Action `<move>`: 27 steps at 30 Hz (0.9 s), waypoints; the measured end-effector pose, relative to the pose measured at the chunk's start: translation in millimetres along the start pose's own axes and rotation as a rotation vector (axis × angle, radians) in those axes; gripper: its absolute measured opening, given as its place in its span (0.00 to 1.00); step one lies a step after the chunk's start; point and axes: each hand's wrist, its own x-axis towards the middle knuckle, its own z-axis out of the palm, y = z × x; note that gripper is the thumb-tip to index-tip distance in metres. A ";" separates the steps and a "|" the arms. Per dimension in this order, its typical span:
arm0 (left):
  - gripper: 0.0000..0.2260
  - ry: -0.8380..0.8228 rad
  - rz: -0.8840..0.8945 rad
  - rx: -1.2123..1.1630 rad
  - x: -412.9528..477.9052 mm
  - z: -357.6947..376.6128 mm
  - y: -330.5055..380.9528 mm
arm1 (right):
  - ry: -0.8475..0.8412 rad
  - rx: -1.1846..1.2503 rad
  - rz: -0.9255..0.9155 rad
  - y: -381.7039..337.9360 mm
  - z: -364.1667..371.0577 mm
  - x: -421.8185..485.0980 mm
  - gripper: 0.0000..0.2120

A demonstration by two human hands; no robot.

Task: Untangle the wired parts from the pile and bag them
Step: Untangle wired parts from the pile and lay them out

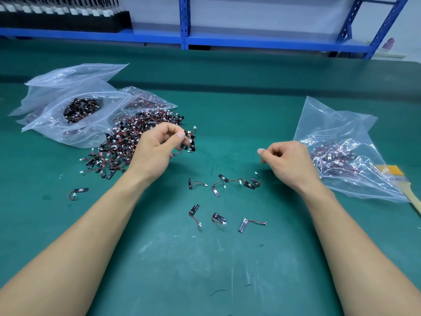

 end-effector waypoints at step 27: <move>0.04 -0.251 -0.210 -0.375 -30.6 43.1 23.2 | 0.022 0.373 -0.503 -52.8 25.8 -33.6 0.06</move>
